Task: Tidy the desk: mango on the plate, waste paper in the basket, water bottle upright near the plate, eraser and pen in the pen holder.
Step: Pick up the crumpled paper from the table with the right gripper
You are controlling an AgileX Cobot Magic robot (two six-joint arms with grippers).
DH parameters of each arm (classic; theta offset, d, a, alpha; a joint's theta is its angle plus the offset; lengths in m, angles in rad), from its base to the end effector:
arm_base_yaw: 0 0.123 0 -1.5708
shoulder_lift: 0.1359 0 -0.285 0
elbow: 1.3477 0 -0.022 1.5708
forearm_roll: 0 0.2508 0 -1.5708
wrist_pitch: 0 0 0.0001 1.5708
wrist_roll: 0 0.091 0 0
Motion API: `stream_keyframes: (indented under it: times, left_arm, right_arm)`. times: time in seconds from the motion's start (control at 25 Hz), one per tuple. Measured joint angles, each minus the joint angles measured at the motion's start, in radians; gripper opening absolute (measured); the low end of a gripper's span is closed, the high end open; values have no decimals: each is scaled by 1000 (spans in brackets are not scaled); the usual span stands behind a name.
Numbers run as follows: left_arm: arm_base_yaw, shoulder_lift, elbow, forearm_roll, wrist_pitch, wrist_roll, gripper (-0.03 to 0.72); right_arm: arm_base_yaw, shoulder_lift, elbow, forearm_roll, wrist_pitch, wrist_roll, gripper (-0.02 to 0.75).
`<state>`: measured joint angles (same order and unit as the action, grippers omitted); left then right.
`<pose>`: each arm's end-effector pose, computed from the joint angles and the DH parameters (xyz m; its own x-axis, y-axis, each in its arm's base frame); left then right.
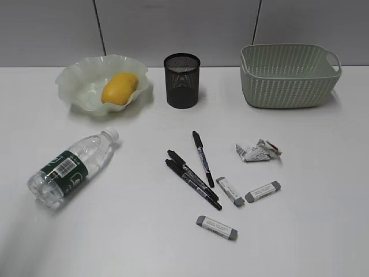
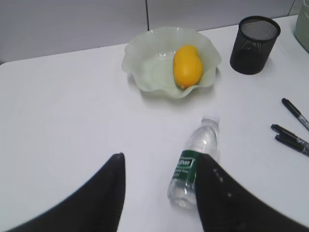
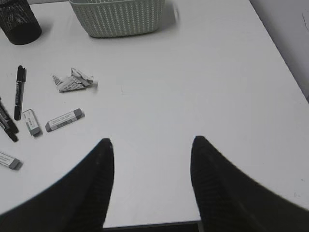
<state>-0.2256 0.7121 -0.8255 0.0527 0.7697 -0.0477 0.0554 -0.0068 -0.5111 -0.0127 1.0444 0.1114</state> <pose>0.1269 -0.0257 0.3592 -0.5265 0.1108 -0.8429 0.1883 0.9821 0.0114 -0.0065 -0.0014 0.2817 -0.4270 0.0813 -0.9006 -0.0007 0.9959 0.0902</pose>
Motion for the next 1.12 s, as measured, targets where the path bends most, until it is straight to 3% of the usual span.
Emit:
stream_keyframes:
  times: [0.36,0.52,0.84,1.12]
  left_arm:
    - [0,-481,243,2,214,-6,356]
    - [0,-608,285,-15,278,-7,356]
    - [34,-718,287,-31,287,-6,356]
    - [125,-718,287,-33,286,-6,340]
  right_arm:
    - [0,9,-2,29,-16,-52,414]
    - [0,129,-18,108,-65,-134,414]
    - [9,651,-55,289,-337,-442,414]
    - [72,1220,-270,328,-457,-615,414]
